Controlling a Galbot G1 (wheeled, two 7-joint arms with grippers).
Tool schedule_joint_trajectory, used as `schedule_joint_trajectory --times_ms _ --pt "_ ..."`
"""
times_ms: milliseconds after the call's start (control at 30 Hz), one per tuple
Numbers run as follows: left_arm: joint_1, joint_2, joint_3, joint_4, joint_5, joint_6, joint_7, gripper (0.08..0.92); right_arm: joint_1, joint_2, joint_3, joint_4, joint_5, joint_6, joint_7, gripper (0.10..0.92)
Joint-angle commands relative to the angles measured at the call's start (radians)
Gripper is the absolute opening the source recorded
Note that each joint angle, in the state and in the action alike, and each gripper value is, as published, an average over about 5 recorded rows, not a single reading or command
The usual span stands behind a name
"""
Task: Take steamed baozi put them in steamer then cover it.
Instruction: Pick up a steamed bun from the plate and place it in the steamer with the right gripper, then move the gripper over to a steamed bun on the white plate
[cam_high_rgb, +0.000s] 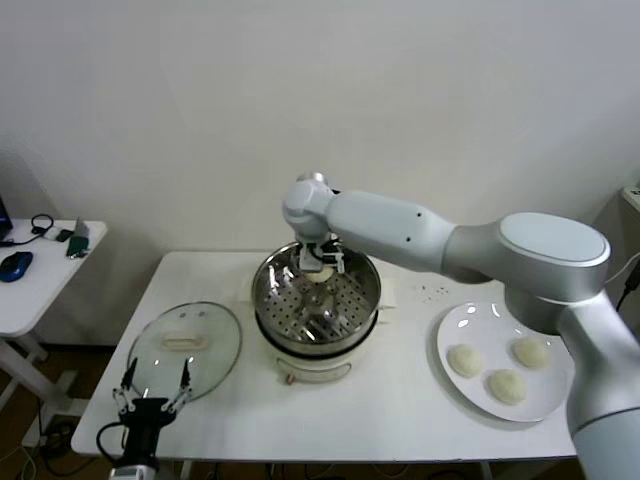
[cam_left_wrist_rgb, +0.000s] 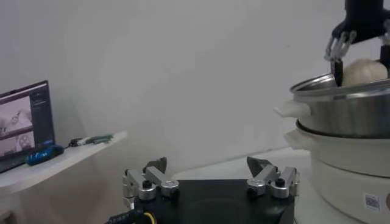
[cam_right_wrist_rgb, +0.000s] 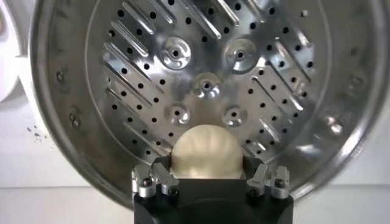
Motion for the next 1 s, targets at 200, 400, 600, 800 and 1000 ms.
schedule_joint_trajectory --times_ms 200,400,600,800,1000 --pt "-0.001 -0.001 0.001 0.004 0.0 0.002 0.0 0.823 -0.047 0.023 0.008 -0.03 -0.05 0.008 0.0 0.769" --pt "0.002 -0.002 -0.001 0.005 0.0 0.001 -0.001 0.823 -0.025 0.003 0.023 -0.009 -0.028 0.008 -0.014 0.819" --pt "0.005 -0.002 -0.004 0.001 0.0 0.002 -0.001 0.823 0.073 -0.087 0.008 0.086 0.148 -0.046 -0.05 0.823" --pt "0.004 -0.002 0.002 -0.001 0.001 0.006 -0.001 0.823 0.226 -0.219 -0.05 0.147 0.419 -0.181 -0.007 0.823" --pt "-0.001 -0.003 0.009 -0.003 0.002 0.01 -0.001 0.823 0.326 -0.387 -0.133 0.2 0.729 -0.387 0.096 0.823"
